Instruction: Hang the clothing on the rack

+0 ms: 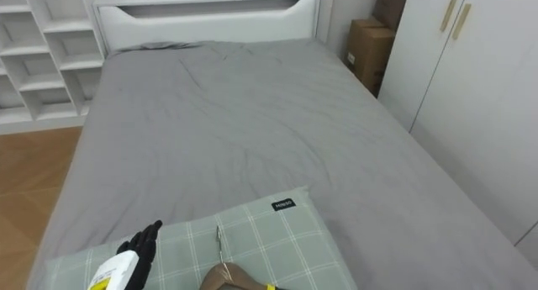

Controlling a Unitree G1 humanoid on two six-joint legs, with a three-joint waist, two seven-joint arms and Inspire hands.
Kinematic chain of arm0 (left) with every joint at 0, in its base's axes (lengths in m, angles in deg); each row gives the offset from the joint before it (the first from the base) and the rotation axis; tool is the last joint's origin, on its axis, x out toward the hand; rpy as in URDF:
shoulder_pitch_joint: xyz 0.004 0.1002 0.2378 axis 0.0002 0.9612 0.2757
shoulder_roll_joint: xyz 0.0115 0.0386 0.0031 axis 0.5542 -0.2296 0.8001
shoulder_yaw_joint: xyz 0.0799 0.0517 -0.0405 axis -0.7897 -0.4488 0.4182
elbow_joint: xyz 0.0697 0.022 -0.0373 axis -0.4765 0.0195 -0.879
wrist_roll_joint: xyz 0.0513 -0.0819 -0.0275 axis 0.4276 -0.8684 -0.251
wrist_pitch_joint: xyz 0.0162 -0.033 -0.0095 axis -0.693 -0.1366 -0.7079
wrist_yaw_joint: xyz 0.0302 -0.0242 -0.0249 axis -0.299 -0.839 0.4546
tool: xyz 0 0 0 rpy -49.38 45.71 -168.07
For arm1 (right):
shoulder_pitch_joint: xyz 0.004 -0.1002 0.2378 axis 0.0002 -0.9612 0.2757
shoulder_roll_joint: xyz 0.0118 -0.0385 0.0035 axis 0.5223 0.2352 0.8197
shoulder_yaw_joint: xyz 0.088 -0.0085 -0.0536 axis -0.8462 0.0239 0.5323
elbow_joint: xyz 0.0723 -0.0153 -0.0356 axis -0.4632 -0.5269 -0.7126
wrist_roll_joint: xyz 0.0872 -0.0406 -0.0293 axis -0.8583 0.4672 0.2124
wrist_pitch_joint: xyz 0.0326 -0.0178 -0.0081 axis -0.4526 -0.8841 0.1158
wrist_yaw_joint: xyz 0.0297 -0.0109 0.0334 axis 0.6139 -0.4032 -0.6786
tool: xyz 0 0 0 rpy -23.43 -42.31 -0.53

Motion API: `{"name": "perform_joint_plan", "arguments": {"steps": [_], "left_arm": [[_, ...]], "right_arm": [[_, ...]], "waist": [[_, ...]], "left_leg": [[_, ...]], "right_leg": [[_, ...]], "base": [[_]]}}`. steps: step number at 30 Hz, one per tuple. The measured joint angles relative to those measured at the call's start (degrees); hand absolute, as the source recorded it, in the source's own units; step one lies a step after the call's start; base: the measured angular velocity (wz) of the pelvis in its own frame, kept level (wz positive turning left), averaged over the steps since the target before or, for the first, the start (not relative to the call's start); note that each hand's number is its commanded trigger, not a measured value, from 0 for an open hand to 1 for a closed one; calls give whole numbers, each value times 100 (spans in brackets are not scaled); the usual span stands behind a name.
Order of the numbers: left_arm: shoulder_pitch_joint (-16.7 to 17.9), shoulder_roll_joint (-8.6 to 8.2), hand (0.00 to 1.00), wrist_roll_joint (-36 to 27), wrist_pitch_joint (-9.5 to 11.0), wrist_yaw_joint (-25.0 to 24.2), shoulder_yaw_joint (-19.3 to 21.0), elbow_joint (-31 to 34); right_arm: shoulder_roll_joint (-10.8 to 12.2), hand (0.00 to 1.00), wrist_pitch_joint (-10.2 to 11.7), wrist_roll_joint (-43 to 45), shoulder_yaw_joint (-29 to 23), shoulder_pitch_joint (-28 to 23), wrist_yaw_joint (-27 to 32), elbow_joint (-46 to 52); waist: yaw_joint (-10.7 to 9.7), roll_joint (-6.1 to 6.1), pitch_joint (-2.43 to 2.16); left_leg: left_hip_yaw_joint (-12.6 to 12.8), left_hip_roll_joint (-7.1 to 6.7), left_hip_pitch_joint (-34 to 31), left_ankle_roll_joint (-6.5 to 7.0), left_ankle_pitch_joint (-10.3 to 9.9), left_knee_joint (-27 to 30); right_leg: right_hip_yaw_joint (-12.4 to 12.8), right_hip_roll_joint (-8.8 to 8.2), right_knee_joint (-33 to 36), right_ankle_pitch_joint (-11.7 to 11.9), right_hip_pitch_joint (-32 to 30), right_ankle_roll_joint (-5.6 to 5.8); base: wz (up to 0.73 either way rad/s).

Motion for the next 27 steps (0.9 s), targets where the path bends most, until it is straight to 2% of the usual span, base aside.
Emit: {"name": "perform_joint_plan", "arguments": {"steps": [9,14,20,27], "left_arm": [[128,9,0,35,5,-12,-129,-2],[167,-1,0,28,12,-114,-331,-39],[226,-47,0,20,15,-236,-409,-226],[151,-99,0,-21,20,-232,-391,-313]], "right_arm": [[15,0,15,-35,45,-32,2,35],[28,0,63,-187,156,-39,15,35],[33,0,71,-263,156,-59,53,32],[47,0,117,-198,175,7,49,20]], "waist": [[4,-55,-24],[10,-99,-5],[8,-84,5],[-6,-64,-4]], "left_leg": [[46,1,19,0,0,0],[44,1,18,0,0,-1],[30,2,-27,0,-1,-15],[10,-13,-379,0,-1,7]], "right_leg": [[19,-2,5,0,11,0],[23,-5,3,0,13,0],[28,0,-10,0,-31,0],[26,-13,75,48,-412,-17]], "base": [[-1],[0],[1],[0]]}}
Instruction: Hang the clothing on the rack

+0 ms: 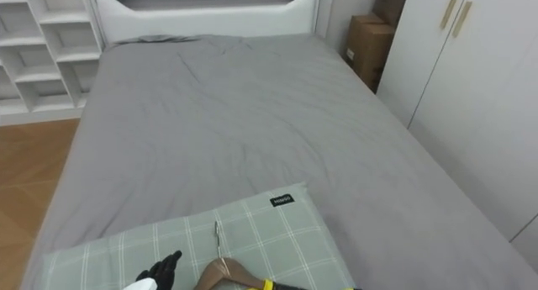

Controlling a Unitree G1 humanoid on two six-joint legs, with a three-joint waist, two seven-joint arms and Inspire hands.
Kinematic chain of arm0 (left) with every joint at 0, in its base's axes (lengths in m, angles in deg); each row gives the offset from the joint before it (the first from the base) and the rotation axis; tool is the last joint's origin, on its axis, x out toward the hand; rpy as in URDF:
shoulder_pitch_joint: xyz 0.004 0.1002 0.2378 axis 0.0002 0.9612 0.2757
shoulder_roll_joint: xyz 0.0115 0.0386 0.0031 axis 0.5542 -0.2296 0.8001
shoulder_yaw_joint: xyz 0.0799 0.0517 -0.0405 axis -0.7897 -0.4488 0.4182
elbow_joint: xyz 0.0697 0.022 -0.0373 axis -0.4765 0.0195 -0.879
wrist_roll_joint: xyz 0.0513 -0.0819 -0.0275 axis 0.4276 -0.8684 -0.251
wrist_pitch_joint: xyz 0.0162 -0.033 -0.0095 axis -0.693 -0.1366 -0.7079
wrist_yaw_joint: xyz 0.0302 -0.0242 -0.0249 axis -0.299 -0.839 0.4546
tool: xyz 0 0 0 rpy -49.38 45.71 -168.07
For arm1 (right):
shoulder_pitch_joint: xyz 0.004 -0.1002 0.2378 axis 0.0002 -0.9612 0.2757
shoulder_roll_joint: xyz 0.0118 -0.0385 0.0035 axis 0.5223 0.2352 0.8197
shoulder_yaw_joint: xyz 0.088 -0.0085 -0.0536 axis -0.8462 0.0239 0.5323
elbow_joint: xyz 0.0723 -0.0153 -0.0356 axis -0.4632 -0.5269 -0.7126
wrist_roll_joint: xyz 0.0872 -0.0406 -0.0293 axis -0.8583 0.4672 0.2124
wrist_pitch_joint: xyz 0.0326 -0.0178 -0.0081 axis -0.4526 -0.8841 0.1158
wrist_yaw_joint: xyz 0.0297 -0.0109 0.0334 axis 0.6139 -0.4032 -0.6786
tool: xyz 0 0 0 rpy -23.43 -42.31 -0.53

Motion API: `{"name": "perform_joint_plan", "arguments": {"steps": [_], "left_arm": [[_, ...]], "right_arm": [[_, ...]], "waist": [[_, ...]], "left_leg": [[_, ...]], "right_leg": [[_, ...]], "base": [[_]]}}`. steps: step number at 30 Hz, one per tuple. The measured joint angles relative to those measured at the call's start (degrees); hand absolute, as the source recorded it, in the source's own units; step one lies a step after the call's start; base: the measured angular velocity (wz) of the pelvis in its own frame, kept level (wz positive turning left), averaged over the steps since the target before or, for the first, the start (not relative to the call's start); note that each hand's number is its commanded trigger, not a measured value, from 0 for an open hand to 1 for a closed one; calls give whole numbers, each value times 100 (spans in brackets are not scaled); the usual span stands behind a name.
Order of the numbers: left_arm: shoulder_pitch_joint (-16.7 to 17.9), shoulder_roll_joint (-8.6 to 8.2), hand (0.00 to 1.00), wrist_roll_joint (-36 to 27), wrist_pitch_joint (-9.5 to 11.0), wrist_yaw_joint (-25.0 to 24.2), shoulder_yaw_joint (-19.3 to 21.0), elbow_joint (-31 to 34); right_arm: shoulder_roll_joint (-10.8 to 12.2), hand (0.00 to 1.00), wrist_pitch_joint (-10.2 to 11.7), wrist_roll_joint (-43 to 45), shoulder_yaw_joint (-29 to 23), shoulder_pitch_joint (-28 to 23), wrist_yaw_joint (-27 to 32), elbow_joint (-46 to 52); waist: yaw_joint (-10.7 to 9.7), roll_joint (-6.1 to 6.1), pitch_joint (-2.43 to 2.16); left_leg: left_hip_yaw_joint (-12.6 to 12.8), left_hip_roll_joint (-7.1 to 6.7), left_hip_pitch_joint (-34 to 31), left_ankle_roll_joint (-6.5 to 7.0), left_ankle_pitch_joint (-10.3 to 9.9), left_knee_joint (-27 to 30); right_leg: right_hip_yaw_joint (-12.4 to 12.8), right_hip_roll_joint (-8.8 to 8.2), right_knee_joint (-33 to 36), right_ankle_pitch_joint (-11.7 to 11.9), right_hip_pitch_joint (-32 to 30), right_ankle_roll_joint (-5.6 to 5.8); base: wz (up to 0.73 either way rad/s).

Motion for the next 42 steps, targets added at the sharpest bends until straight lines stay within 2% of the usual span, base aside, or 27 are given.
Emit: {"name": "perform_joint_plan", "arguments": {"steps": [2,8,15,19,22,29,32,38,42], "left_arm": [[-51,-14,0,-53,-2,9,12,-28],[-302,-100,0,-58,29,126,10,-461],[-486,-72,0,-495,29,132,12,-929],[-511,-33,0,-498,48,132,15,-930],[-633,-26,0,-491,165,153,25,-1015],[-836,-57,0,-499,210,266,31,-1336],[-1063,-118,0,-502,209,347,121,-1542],[-1232,-161,0,-733,226,360,331,-1790],[-1298,-188,0,-910,247,359,454,-2034]], "right_arm": [[0,0,0,-32,57,0,1,2],[1,0,0,-62,260,78,1,3],[1,0,-1,-61,507,187,0,0],[6,0,5,-66,655,212,7,1],[5,0,8,-76,669,224,6,-11],[9,0,0,-104,825,319,73,-62],[27,0,-10,-127,893,448,133,-174],[38,0,-10,-140,895,483,185,-265],[51,0,-8,-213,973,603,186,-381]], "waist": [[-4,-9,13],[-3,-13,14],[3,-57,28],[28,-97,23],[111,-141,13],[144,-173,32],[160,-177,33],[160,-177,39],[170,-203,77]], "left_leg": [[2,-32,-21,-2,2,1],[40,-32,-77,-2,3,1],[47,-6,-145,-1,4,67],[44,-7,-220,-2,4,143],[36,-5,-294,-3,5,163],[-24,-5,-388,-3,5,168],[-35,-15,-518,-3,5,172],[-35,-12,-591,-3,5,177],[-33,-29,-694,-2,6,180]], "right_leg": [[0,3,-4,3,-22,-4],[6,0,-6,6,-92,-6],[8,-14,-41,4,-106,-2],[-4,-23,-81,15,-116,8],[-18,-24,-82,18,-174,4],[-49,-32,-88,20,-249,1],[-41,-42,-63,43,-391,0],[-25,-32,-75,51,-452,-6],[-7,-31,-77,73,-553,-7]], "base": [[0],[-3],[-1],[1],[0],[1],[1],[0],[0]]}}
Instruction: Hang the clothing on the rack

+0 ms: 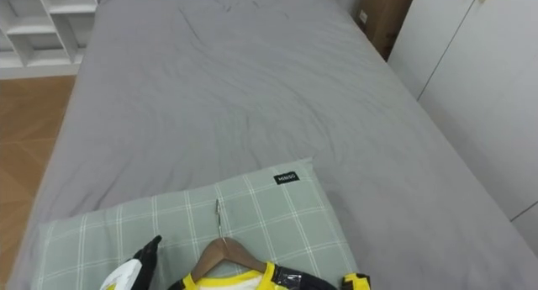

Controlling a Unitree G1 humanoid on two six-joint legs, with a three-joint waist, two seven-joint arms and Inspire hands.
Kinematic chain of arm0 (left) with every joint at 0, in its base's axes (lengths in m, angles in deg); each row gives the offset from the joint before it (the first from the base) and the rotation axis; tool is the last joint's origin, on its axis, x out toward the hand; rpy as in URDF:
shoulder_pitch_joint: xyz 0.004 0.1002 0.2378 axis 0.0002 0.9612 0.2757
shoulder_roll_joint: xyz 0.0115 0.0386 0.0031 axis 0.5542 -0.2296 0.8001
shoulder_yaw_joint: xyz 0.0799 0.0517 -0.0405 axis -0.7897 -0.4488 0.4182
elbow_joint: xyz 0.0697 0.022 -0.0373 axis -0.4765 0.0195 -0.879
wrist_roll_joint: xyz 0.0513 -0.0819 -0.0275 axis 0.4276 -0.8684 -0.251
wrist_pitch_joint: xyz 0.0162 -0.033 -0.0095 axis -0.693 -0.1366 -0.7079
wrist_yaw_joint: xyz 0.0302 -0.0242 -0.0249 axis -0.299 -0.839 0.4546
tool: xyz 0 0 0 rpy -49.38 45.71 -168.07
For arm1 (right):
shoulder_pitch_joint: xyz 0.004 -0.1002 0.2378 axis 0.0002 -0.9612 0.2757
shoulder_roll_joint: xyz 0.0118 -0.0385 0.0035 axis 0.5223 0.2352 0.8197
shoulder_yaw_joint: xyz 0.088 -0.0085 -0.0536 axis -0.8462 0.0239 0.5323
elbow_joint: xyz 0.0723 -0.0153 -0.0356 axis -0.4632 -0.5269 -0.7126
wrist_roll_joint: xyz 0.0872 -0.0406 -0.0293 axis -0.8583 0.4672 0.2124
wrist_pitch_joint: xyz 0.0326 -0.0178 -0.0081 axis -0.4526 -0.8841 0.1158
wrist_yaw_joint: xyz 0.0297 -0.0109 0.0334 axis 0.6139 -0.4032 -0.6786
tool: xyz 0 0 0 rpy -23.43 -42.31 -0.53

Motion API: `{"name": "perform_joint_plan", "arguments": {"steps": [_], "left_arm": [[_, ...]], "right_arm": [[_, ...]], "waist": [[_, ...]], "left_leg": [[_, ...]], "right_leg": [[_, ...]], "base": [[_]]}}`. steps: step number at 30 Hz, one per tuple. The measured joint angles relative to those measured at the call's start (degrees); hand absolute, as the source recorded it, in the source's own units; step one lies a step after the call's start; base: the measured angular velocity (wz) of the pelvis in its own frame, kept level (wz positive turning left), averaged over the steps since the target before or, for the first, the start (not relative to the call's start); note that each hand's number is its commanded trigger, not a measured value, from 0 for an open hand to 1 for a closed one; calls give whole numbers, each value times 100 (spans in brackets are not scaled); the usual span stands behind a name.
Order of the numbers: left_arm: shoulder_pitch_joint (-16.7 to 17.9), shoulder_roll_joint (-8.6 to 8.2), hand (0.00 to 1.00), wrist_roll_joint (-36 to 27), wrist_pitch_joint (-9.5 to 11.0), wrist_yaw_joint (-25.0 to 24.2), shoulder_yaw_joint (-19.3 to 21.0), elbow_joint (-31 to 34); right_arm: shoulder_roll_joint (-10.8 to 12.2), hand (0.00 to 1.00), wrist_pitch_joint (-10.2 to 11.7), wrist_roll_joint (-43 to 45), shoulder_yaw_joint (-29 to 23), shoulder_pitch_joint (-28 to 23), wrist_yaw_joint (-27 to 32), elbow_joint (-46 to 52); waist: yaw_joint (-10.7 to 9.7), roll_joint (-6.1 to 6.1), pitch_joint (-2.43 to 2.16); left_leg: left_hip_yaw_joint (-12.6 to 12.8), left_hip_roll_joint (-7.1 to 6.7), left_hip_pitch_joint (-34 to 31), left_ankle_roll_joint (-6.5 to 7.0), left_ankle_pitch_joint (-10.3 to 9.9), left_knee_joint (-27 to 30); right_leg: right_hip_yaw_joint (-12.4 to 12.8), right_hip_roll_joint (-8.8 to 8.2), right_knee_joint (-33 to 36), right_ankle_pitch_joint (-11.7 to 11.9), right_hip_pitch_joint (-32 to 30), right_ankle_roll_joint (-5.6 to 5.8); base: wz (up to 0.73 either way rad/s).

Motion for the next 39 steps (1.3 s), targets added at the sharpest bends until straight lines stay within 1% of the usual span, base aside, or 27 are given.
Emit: {"name": "perform_joint_plan", "arguments": {"steps": [2,5,11,16,18,25,27,32,39], "left_arm": [[0,-7,0,-91,0,-2,-6,-30],[-51,-40,0,-254,5,-2,-42,-130],[-64,-55,0,-256,130,-2,-51,-132],[-80,-66,0,-252,145,-2,-137,-193],[-99,-82,0,-250,146,-5,-232,-229],[-142,-186,0,-378,146,-5,-342,-349],[-177,-209,0,-375,146,-5,-342,-398],[-223,-258,0,-361,146,-3,-347,-499],[-243,-261,0,27,133,-9,-342,-533]], "right_arm": [[3,0,4,-2,49,44,1,-5],[9,0,3,40,133,138,2,5],[30,0,22,266,132,323,2,-11],[49,0,23,325,131,353,7,1],[51,0,23,387,128,355,8,0],[104,0,23,398,130,413,18,-10],[146,0,22,402,128,411,9,-11],[151,0,22,411,129,410,3,-9],[151,0,22,450,129,410,2,-2]], "waist": [[1,-14,10],[1,-23,10],[2,-35,20],[-29,-42,25],[-37,-47,31],[-38,-51,34],[-41,-54,36],[-49,-57,37],[-38,-63,41]], "left_leg": [[0,4,-56,0,1,0],[13,-3,-126,1,1,8],[16,-23,-135,1,1,5],[-7,-25,-169,1,1,7],[-14,-26,-214,9,8,30],[-11,-29,-220,29,22,24],[-15,-32,-220,31,23,24],[-18,-40,-221,31,23,25],[-29,-53,-224,32,24,26]], "right_leg": [[-1,-1,-1,20,-58,-4],[-32,-10,3,38,-127,-6],[-38,-5,1,47,-141,-14],[-103,-33,-6,49,-155,-16],[-142,-63,-10,49,-175,-15],[-164,-97,-17,61,-174,7],[-172,-99,-18,61,-174,8],[-174,-98,-20,60,-173,10],[-162,-99,-20,59,-174,13]], "base": [[0],[-1],[-1],[5],[10],[2],[0],[0],[0]]}}
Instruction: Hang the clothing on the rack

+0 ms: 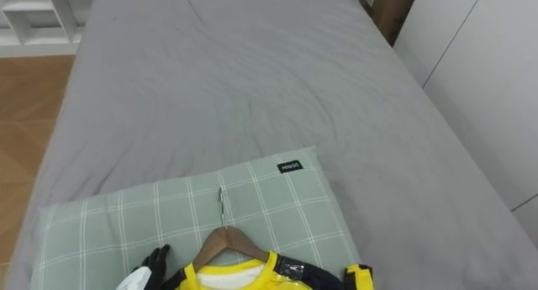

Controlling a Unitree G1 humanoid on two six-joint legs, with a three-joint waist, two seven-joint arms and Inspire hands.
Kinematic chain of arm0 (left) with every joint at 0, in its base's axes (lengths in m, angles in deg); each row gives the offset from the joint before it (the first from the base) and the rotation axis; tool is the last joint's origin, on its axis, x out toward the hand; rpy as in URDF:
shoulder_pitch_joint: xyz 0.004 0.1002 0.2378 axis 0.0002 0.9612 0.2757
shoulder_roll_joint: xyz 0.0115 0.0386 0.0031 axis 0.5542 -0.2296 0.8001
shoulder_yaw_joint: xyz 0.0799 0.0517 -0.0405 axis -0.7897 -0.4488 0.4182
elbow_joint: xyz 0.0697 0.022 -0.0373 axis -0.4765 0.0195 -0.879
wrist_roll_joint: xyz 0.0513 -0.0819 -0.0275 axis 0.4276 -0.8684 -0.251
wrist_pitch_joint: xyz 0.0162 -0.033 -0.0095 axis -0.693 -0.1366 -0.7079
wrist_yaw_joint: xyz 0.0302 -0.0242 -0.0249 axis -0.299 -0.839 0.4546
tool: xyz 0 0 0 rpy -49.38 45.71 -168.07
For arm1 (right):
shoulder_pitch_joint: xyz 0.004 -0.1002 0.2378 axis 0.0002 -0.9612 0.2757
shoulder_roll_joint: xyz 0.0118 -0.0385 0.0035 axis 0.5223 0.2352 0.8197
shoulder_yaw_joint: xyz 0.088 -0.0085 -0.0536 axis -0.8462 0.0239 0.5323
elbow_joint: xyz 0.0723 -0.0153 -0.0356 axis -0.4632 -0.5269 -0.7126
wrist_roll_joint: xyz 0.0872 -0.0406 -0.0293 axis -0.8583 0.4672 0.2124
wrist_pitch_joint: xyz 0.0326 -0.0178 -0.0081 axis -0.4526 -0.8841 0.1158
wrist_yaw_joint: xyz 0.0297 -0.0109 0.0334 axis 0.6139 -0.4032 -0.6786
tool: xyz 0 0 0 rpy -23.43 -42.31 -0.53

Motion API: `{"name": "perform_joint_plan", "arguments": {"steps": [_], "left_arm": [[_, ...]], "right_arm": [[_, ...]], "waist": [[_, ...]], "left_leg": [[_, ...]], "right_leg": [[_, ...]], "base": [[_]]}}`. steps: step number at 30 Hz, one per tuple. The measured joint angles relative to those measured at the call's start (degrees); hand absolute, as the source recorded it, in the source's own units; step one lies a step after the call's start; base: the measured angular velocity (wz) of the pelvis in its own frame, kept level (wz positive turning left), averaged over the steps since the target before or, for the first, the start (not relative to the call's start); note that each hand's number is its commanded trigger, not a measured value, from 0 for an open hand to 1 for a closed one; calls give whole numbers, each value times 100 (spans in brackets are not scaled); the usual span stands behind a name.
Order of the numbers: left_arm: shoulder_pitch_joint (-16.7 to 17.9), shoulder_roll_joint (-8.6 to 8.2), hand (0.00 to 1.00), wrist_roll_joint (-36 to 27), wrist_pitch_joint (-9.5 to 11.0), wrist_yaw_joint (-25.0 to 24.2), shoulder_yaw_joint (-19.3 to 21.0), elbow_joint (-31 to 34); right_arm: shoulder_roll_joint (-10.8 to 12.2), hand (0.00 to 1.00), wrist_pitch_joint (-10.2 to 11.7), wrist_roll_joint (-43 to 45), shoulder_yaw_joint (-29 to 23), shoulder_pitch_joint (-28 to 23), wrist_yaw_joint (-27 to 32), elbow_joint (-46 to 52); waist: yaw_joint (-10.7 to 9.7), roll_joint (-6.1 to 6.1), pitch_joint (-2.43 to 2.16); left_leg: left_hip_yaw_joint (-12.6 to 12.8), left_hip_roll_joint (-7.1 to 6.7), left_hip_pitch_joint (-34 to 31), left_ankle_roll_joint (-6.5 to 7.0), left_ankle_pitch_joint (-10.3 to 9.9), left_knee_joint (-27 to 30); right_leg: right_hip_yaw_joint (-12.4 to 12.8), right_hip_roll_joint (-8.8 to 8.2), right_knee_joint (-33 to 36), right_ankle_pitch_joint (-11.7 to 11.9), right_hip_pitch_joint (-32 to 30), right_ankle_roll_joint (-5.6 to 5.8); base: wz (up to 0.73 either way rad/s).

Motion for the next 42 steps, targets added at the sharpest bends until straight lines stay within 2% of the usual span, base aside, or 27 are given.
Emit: {"name": "perform_joint_plan", "arguments": {"steps": [17,19,21,23,28,33,42], "left_arm": [[-138,-61,0,41,-24,60,-1,-184],[-202,-68,0,42,-22,105,-3,-307],[-263,-72,0,41,-20,172,1,-384],[-316,-69,0,41,-20,221,7,-456],[-420,-89,0,35,-20,296,4,-684],[-534,-140,0,40,-134,300,13,-766],[-579,-194,0,39,-158,416,7,-840]], "right_arm": [[4,0,-14,-6,5,91,-7,-22],[5,0,-15,-7,4,101,-5,-24],[23,0,-21,-7,21,101,1,-26],[46,0,-24,-6,67,101,6,-30],[78,0,-56,-30,191,124,25,-47],[225,0,-209,-72,231,298,7,-141],[262,0,-215,-71,227,446,58,-149]], "waist": [[1,1,1],[-4,-15,11],[1,-77,48],[1,-136,61],[7,-202,47],[7,-251,34],[23,-285,16]], "left_leg": [[12,10,-186,1,3,85],[17,13,-186,-2,5,83],[39,16,-187,-11,16,73],[42,13,-192,-16,31,57],[65,14,-193,-22,44,51],[42,14,-207,-24,46,79],[46,3,-216,-17,52,86]], "right_leg": [[-1,-15,20,33,-148,1],[-2,-11,19,35,-149,-2],[1,-8,20,38,-152,-7],[-2,-8,13,43,-161,-16],[-3,-12,13,46,-164,-19],[-21,-22,18,52,-161,-26],[-20,-36,17,67,-161,-16]], "base": [[0],[0],[0],[0],[0],[2],[0]]}}
